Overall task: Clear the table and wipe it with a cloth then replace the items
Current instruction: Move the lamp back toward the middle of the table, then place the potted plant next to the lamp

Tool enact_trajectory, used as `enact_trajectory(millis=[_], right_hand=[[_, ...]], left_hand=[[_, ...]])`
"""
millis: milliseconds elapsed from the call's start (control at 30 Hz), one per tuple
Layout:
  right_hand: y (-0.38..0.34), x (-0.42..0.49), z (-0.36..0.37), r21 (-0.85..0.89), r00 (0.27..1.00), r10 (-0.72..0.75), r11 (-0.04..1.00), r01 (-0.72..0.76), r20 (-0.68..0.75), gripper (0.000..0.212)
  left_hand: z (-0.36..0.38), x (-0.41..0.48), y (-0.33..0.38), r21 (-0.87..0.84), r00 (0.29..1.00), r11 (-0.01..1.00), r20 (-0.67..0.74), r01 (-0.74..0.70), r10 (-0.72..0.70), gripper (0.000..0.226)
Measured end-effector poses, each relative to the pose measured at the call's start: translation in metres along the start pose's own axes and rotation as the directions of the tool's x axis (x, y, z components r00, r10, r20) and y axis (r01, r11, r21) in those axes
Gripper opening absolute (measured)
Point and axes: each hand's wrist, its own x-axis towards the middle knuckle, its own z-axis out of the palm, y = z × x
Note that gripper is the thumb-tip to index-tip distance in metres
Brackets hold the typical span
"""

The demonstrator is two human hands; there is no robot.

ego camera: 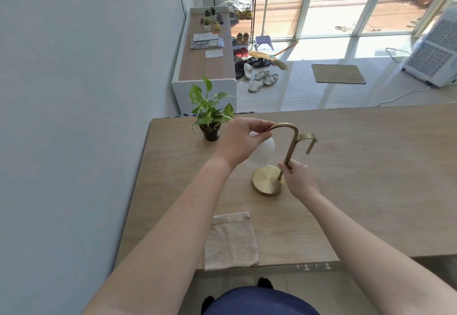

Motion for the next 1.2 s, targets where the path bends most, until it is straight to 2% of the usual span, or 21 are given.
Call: enact_trajectory(millis=[100,167,267,333,433,500,633,700,767,867,1033,1200], right_hand=[[-0.001,-0.001,-0.002,0.02,1.0,-0.002,1.0,0.002,-0.001,0.019],[-0.003,-0.005,-0.004,0.015,1.0,0.0,1.0,0.0,-0.024,0.023],[-0.005,-0.021,-0.005,0.035,0.985,0.029,0.999,-0.023,-0.168,0.018],[-0.005,-0.032,0.001,0.074,0.98,0.017,0.997,-0.002,-0.2,0.013],[-0.014,-0.037,0.017,0.118,0.993,-0.075,0.989,0.085,-0.088,0.023],[-0.023,-0.032,0.032,0.15,0.996,-0.086,0.985,0.081,0.023,0.02],[-0.051,-0.01,0.074,0.369,0.984,0.047,0.923,-0.108,0.17,0.019],[-0.071,0.005,0.094,0.499,0.984,0.069,0.854,-0.144,0.166,0.016],[-0.093,0.02,0.11,0.559,0.985,0.063,0.817,-0.143,0.16,0.025],[-0.115,0.044,0.128,0.571,0.982,0.072,0.805,-0.16,0.174,0.044],[-0.13,0.089,0.157,0.613,0.981,0.12,0.767,-0.188,0.15,0.041],[-0.129,0.129,0.185,0.664,0.98,0.171,0.721,-0.197,0.104,0.045]], left_hand=[[-0.003,0.001,0.004,-0.038,1.0,0.999,0.013,0.009,-0.009,0.031],[-0.008,0.0,0.005,-0.077,1.0,0.997,-0.002,0.028,-0.028,0.032],[-0.02,-0.008,-0.004,-0.109,0.991,0.991,-0.107,0.072,-0.084,0.027],[-0.029,-0.015,-0.022,-0.136,0.965,0.983,-0.21,0.127,-0.154,0.019],[-0.041,-0.029,-0.061,-0.231,0.894,0.939,-0.315,0.253,-0.319,0.011],[-0.047,-0.04,-0.087,-0.276,0.838,0.898,-0.341,0.343,-0.425,0.012],[-0.062,-0.054,-0.129,-0.393,0.744,0.782,-0.285,0.484,-0.604,0.023],[-0.073,-0.05,-0.146,-0.424,0.71,0.727,-0.234,0.54,-0.664,0.034],[-0.083,-0.04,-0.162,-0.446,0.691,0.683,-0.177,0.579,-0.701,0.043],[-0.093,-0.018,-0.18,-0.461,0.698,0.655,-0.101,0.599,-0.709,0.049],[-0.098,0.022,-0.214,-0.474,0.732,0.645,0.001,0.6,-0.681,0.06],[-0.089,0.053,-0.246,-0.532,0.717,0.595,0.032,0.602,-0.696,0.064]])
